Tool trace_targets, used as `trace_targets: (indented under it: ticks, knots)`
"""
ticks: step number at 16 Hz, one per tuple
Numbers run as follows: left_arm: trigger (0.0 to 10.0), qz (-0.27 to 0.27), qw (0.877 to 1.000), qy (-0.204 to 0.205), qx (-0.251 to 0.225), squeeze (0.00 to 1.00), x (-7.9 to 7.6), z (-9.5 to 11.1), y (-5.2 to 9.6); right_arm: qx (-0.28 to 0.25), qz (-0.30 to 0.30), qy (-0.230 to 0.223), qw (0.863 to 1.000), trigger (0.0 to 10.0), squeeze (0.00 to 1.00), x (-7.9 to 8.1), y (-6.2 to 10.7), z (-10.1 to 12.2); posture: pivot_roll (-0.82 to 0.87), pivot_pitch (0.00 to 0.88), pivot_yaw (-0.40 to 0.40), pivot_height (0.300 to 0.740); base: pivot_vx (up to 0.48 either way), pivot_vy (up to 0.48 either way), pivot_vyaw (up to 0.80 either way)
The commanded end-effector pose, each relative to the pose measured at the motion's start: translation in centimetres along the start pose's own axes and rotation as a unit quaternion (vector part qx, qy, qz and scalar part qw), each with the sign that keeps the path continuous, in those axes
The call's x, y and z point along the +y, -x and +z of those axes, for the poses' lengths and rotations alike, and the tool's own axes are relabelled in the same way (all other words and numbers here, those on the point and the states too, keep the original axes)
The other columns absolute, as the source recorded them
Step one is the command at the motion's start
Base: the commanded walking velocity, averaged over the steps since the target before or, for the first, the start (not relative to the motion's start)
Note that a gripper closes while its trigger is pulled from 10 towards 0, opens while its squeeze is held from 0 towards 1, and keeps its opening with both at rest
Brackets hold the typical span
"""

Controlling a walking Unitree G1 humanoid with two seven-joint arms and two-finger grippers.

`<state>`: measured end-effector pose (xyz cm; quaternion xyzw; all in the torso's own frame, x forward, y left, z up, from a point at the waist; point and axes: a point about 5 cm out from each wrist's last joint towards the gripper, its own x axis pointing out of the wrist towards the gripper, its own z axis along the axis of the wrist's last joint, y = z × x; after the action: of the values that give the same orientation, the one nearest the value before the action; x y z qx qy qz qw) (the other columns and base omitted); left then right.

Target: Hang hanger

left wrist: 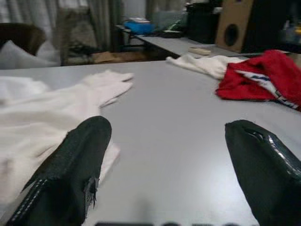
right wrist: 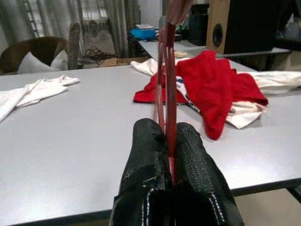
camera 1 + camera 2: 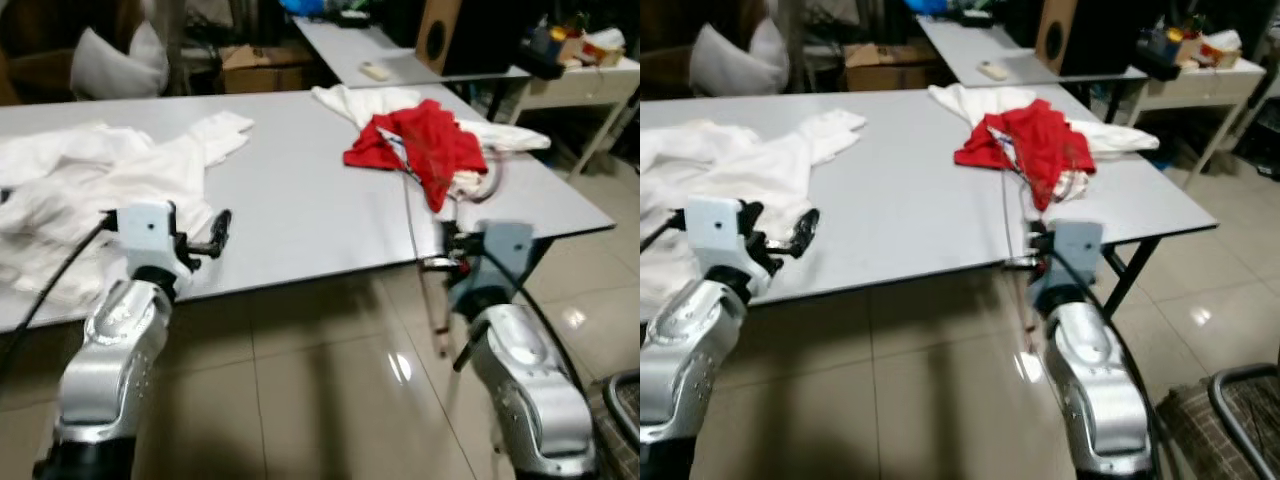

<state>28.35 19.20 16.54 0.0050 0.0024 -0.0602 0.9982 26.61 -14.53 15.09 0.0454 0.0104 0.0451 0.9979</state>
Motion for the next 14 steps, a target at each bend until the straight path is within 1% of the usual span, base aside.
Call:
trace_targets:
  ticks: [1,2,3,4,5,6,7,10,11,14]
  knots:
    - [10.0,-0.024,1.0,-0.001,-0.006,0.19,-1.19,0.29,-0.42,-0.005,-0.015,0.001,1.0,10.0,0.0,-0.81,0.13,0.14,-0.1,0.0,-0.016,0.727,0.36,0.0,0.0]
    - [10.0,-0.031,1.0,-0.003,-0.004,0.19,-1.3,0.28,-0.57,-0.009,-0.018,0.019,1.0,10.0,0.0,-0.69,0.04,0.06,-0.09,0.0,-0.003,0.727,0.364,0.0,0.0]
    - [10.0,-0.034,0.999,-0.004,-0.005,0.19,-1.35,0.35,-0.66,-0.01,-0.02,0.026,0.999,10.0,0.0,-0.7,0.02,0.09,-0.09,0.0,0.0,0.727,0.36,0.0,0.0]
    - [10.0,-0.041,0.999,-0.003,-0.006,0.19,-1.52,0.47,-0.72,-0.011,-0.033,0.021,0.999,10.0,0.0,-0.93,0.05,0.03,-0.09,0.0,0.0,0.727,0.364,0.0,0.0]
    - [10.0,-0.048,0.999,-0.003,-0.005,0.19,-1.76,0.39,-0.64,0.002,-0.043,0.003,0.999,10.0,0.0,-1.2,0.12,-0.26,-0.09,0.0,-0.007,0.727,0.364,0.0,0.0]
    - [10.0,-0.048,0.999,-0.003,-0.005,0.19,-1.76,0.39,-0.64,0.002,-0.043,0.003,0.999,10.0,0.0,-1.2,0.12,-0.26,-0.09,0.0,-0.007,0.727,0.364,0.0,0.0]
    - [10.0,-0.047,0.999,-0.004,-0.003,0.19,-1.86,0.23,-0.45,0.009,-0.03,-0.011,0.999,10.0,0.0,-1.11,0.16,-0.39,-0.09,0.0,-0.014,0.727,0.368,0.0,-0.78]
    - [10.0,-0.049,0.999,-0.004,0.001,0.19,-1.94,0.0,-0.3,-0.002,-0.024,-0.007,1.0,10.0,0.0,-1.13,0.01,-0.17,-0.09,0.0,-0.008,0.727,0.363,0.0,-0.79]
    - [10.0,-0.049,0.999,-0.004,0.001,0.19,-1.92,-0.01,-0.33,-0.002,-0.025,-0.007,1.0,10.0,0.0,-1.13,0.03,-0.15,-0.09,0.0,-0.008,0.727,0.364,0.0,-0.43]
    - [10.0,-0.058,0.998,-0.006,0.001,0.19,-2.06,0.03,-0.72,-0.005,-0.042,0.002,0.999,10.0,0.0,-1.43,0.34,-0.12,-0.1,0.0,0.008,0.727,0.364,0.0,0.0]
